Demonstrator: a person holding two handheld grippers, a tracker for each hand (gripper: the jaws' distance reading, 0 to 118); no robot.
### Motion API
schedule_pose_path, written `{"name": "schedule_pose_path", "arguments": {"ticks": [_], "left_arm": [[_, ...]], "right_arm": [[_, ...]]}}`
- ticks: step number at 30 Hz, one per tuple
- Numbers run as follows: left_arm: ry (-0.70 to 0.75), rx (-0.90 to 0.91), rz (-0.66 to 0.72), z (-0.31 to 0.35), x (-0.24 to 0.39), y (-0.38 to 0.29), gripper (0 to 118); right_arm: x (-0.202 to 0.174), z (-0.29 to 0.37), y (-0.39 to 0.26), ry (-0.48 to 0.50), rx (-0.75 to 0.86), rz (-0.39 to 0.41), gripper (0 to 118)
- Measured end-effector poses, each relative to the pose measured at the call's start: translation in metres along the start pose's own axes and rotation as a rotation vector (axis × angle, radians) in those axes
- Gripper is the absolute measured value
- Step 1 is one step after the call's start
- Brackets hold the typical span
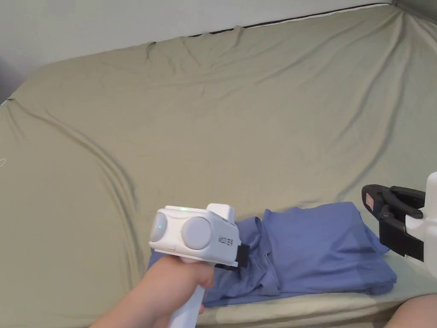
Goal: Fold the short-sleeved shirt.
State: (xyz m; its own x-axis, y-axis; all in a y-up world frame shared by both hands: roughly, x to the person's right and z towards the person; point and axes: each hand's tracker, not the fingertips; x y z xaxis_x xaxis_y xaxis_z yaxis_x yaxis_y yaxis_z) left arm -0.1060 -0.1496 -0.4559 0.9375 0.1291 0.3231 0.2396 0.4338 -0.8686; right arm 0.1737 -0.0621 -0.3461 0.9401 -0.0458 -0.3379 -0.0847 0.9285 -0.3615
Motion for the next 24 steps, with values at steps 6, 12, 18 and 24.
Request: {"name": "schedule_pose_path", "arguments": {"ticks": [6,12,18,24], "left_arm": [[-0.142,0.059,-0.004,0.035,-0.022,0.000,0],[-0.369,0.217,0.159,0.134,-0.120,-0.039,0],[-0.547,0.239,0.524,0.129,-0.239,-0.090,38],[-0.653,0.136,0.641,0.056,-0.265,-0.098,116]], "right_arm": [[0.001,0.000,-0.004,0.004,-0.014,0.001,1],[-0.001,0.002,-0.007,0.006,-0.028,0.010,1],[-0.008,-0.001,-0.009,-0.003,-0.047,0.020,1],[-0.017,-0.006,-0.006,-0.024,-0.061,0.010,1]]}}
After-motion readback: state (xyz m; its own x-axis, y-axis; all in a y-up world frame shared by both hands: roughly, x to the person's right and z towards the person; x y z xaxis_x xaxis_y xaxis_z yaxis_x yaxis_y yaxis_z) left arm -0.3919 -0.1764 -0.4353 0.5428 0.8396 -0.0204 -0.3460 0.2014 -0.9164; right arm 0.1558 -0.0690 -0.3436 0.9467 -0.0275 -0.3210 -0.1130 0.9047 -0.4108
